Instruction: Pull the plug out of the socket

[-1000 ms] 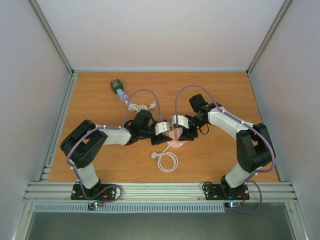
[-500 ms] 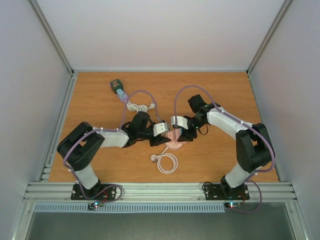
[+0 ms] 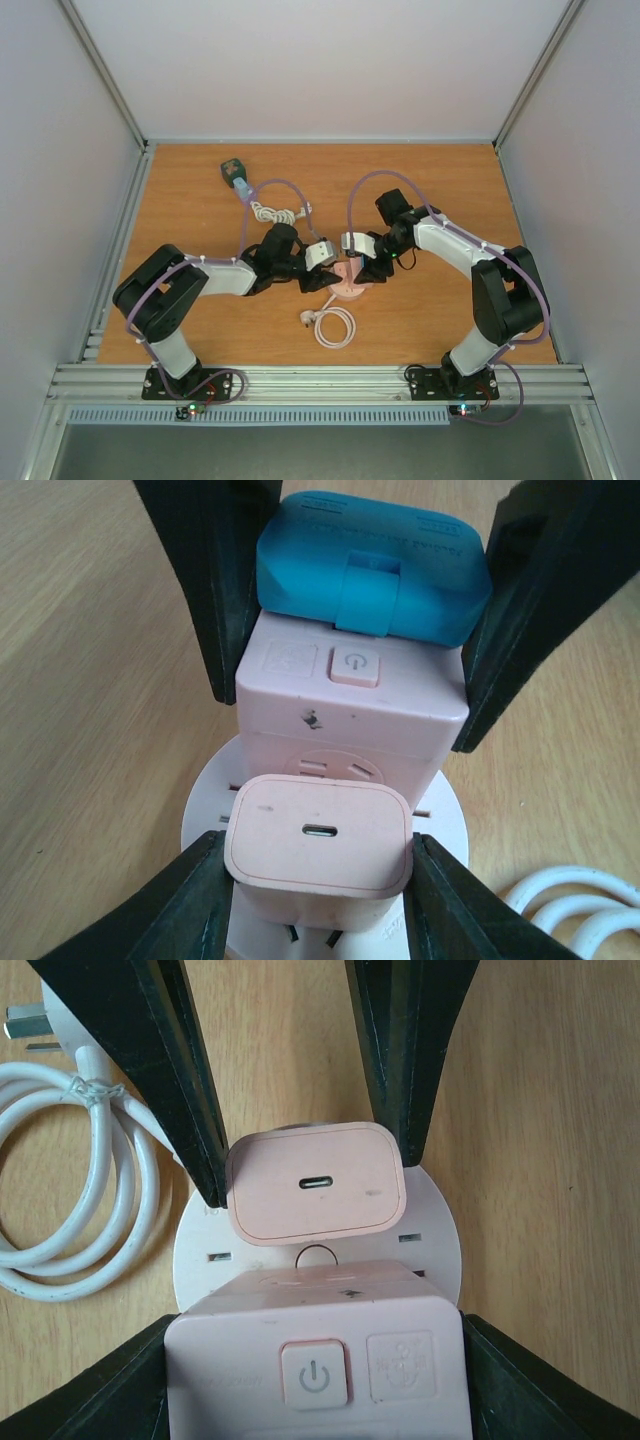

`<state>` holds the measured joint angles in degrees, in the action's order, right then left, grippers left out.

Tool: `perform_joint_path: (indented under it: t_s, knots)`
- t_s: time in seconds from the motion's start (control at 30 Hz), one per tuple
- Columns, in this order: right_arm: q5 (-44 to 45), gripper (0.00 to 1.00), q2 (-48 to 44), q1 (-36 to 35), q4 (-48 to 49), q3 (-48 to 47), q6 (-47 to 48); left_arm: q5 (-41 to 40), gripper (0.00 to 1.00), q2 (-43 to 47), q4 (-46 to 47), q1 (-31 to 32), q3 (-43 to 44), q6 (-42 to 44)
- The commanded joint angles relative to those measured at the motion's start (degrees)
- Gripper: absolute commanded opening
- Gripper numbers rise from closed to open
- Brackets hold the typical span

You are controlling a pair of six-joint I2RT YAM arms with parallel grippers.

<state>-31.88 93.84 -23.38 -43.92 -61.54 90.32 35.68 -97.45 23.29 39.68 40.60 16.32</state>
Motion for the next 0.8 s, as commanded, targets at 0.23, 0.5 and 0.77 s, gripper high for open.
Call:
perform_joint_path:
  t_s: [0.23,0.5,0.77]
  knots:
    - [4.4,0.30,2.3,-0.4,0.6,0.7,1.0,4.3,0.29,3.8,8.9,0.7,-0.2,4.2]
    - [4.2,0.29,2.7,-0.4,0.4,0.5,-0.4,0.6,0.29,4.5,9.6,1.6,-1.9,14.4]
    - [4.6,0.28,2.7,-0.6,0.2,0.8,-0.5,1.1,0.28,5.2,11.2,2.3,-1.2,12.0]
